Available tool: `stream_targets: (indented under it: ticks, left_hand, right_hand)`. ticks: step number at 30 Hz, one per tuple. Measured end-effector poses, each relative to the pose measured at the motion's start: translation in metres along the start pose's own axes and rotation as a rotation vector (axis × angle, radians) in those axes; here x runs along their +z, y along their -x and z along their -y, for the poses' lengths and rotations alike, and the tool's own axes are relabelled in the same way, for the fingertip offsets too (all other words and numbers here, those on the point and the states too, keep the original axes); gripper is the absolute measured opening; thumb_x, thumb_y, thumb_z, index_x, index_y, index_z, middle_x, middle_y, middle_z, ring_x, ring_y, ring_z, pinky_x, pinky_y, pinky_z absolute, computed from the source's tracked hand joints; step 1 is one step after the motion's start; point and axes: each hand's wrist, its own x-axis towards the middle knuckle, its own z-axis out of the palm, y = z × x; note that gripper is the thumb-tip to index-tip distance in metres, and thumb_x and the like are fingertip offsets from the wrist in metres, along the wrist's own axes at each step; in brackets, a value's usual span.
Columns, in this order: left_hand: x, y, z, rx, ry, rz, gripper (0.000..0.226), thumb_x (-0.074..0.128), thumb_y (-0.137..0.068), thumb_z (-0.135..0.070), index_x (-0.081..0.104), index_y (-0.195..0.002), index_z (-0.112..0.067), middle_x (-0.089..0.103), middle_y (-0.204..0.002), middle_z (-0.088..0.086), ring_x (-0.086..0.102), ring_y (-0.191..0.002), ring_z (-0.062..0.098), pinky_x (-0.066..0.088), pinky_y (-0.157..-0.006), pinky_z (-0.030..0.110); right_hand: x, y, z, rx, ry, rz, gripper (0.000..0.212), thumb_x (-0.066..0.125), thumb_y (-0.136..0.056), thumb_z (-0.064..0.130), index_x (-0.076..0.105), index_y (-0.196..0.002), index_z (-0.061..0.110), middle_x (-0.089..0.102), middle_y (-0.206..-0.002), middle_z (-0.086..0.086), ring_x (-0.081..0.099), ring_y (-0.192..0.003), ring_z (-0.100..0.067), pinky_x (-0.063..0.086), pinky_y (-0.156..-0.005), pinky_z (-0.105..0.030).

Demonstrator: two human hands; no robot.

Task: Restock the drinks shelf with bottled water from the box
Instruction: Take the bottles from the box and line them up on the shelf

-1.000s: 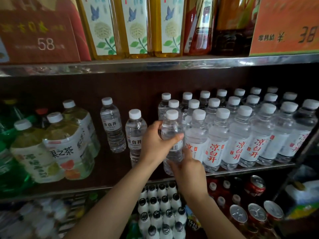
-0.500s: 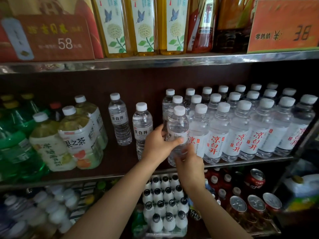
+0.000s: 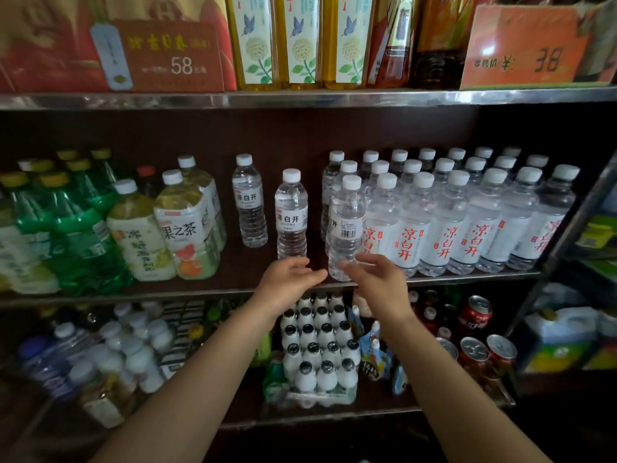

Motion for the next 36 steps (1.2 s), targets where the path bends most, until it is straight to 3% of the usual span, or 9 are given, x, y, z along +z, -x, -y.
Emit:
stream_targets:
  ticks: [4, 12, 19, 24, 28, 30, 32, 34, 36]
  left_hand:
    - [-0.012, 0.033, 0.019, -0.046, 0.133, 0.17, 0.057, 0.075, -0.079, -0.027, 0.054, -0.131, -0.018, 0.067, -0.117, -0.004, 0.063, -0.107, 0.01, 0.052, -0.088, 0.027]
    - [0.001, 0.054, 0.096, -0.164, 0.117, 0.181, 0.051, 0.075, -0.078, -0.032, 0.058, -0.125, -0.023, 0.068, -0.115, -0.005, 0.065, -0.105, 0.009, 0.05, -0.092, 0.03]
    - [0.054, 0.062, 0.275, -0.376, 0.09, 0.248, 0.055, 0.077, -0.077, -0.022, 0.055, -0.126, -0.026, 0.063, -0.121, -0.008, 0.06, -0.109, 0.007, 0.046, -0.096, 0.03]
    - [0.079, 0.079, 0.424, -0.549, 0.079, 0.18, 0.065, 0.077, -0.077, -0.009, 0.048, -0.134, -0.019, 0.055, -0.131, 0.004, 0.056, -0.114, 0.018, 0.046, -0.083, 0.026]
    - [0.106, 0.089, 0.531, -0.563, 0.084, 0.132, 0.075, 0.08, -0.07, -0.002, 0.046, -0.136, -0.015, 0.049, -0.138, 0.007, 0.05, -0.113, 0.015, 0.047, -0.079, 0.023]
    - [0.127, 0.095, 0.574, -0.528, 0.045, 0.115, 0.082, 0.083, -0.068, -0.006, 0.043, -0.139, -0.017, 0.047, -0.135, 0.0, 0.045, -0.114, 0.01, 0.046, -0.085, 0.024]
    - [0.147, 0.096, 0.61, -0.467, -0.033, 0.057, 0.092, 0.088, -0.061, -0.021, 0.041, -0.14, -0.024, 0.047, -0.136, -0.006, 0.044, -0.118, 0.007, 0.044, -0.099, 0.03]
    - [0.165, 0.091, 0.638, -0.399, -0.097, -0.007, 0.1, 0.091, -0.055, -0.033, 0.04, -0.14, -0.027, 0.047, -0.14, -0.007, 0.044, -0.123, 0.008, 0.041, -0.105, 0.032]
    - [0.183, 0.082, 0.66, -0.339, -0.159, -0.039, 0.105, 0.089, -0.05, -0.046, 0.04, -0.14, -0.028, 0.047, -0.14, -0.009, 0.045, -0.126, 0.009, 0.041, -0.106, 0.035]
  right_hand:
    - [-0.025, 0.025, 0.004, 0.112, -0.159, 0.245, 0.039, 0.075, -0.079, 0.039, 0.065, -0.114, 0.025, 0.067, -0.113, 0.002, 0.063, -0.107, -0.015, 0.051, -0.092, -0.033]
    - [-0.031, 0.053, -0.053, 0.221, -0.057, 0.258, 0.039, 0.073, -0.081, 0.034, 0.065, -0.116, 0.019, 0.068, -0.112, 0.001, 0.063, -0.105, -0.014, 0.05, -0.084, -0.028]
    - [-0.005, 0.087, -0.226, 0.47, 0.02, 0.302, 0.035, 0.074, -0.082, 0.025, 0.064, -0.113, 0.013, 0.068, -0.099, -0.001, 0.063, -0.094, -0.014, 0.048, -0.092, -0.033]
    - [0.024, 0.12, -0.36, 0.542, 0.094, 0.379, 0.034, 0.078, -0.079, 0.02, 0.064, -0.109, 0.012, 0.071, -0.096, -0.001, 0.065, -0.085, -0.01, 0.049, -0.067, -0.018]
    - [0.045, 0.157, -0.477, 0.521, 0.218, 0.446, 0.023, 0.074, -0.081, 0.009, 0.065, -0.102, 0.006, 0.069, -0.094, -0.003, 0.065, -0.087, -0.014, 0.05, -0.074, -0.022]
    - [0.053, 0.177, -0.527, 0.533, 0.23, 0.503, 0.02, 0.069, -0.083, 0.0, 0.065, -0.103, -0.001, 0.067, -0.095, -0.005, 0.062, -0.084, -0.011, 0.046, -0.069, -0.011]
    - [0.061, 0.19, -0.563, 0.504, 0.32, 0.579, 0.018, 0.063, -0.087, 0.001, 0.063, -0.104, 0.008, 0.061, -0.09, 0.003, 0.055, -0.082, -0.006, 0.04, -0.064, -0.002]
    - [0.069, 0.195, -0.595, 0.521, 0.33, 0.633, 0.028, 0.062, -0.088, 0.0, 0.058, -0.109, 0.017, 0.063, -0.093, 0.004, 0.054, -0.088, -0.01, 0.045, -0.074, -0.009]
    - [0.08, 0.196, -0.626, 0.539, 0.364, 0.61, 0.032, 0.066, -0.086, 0.002, 0.059, -0.115, 0.011, 0.065, -0.112, -0.009, 0.058, -0.1, -0.02, 0.048, -0.088, -0.025]
